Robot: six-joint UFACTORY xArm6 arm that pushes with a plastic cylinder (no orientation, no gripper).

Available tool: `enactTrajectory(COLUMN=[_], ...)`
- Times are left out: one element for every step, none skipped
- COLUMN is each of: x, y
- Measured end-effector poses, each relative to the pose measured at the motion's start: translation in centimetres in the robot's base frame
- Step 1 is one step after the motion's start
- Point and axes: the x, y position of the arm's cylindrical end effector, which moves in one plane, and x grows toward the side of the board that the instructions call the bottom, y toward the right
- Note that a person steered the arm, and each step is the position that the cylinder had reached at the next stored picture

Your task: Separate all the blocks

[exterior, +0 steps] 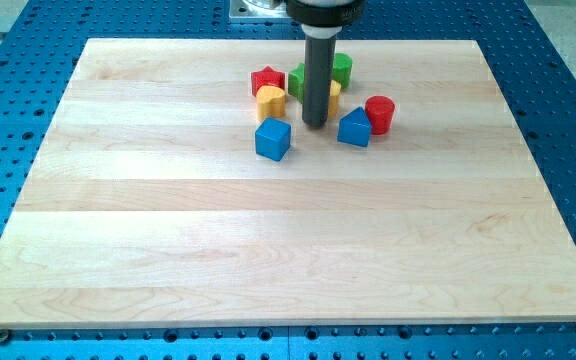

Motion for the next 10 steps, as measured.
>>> enactTrajectory(x=[-1.1,-2.0,-4.7,-2.4,-1.6,-1.9,-2.2,-2.3,-4.1,-3.3], y=[3.2,9.1,9.1,1.3,-3.9,-7.7,-16.0,-12.6,-15.2,-29.4])
